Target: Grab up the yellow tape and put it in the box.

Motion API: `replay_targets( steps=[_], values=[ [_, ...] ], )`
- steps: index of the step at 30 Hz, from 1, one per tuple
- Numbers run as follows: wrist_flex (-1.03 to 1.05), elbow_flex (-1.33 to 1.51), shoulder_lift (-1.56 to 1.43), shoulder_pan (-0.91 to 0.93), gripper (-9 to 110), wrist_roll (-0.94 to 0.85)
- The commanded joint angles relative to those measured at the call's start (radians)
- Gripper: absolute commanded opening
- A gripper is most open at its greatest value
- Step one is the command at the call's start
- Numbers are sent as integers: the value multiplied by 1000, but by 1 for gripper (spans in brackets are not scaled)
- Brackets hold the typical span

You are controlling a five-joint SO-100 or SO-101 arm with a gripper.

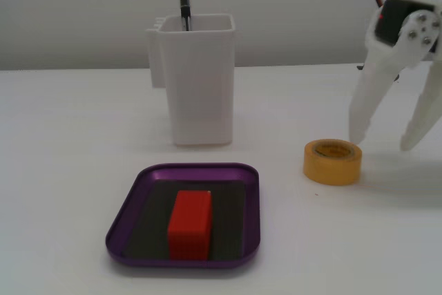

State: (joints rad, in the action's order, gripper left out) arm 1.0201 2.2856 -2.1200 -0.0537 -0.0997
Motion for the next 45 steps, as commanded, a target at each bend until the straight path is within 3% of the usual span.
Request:
replay_targets(
  steps=[1, 13, 23, 33, 45],
  values=[
    [-12, -94, 86, 41, 16, -8],
    [-61, -91, 120, 110, 16, -43],
    [-63, -77, 123, 107, 4, -48],
    [-225, 86, 123, 100, 5, -48],
    [-80, 6, 107, 97, 5, -107]
  ],
)
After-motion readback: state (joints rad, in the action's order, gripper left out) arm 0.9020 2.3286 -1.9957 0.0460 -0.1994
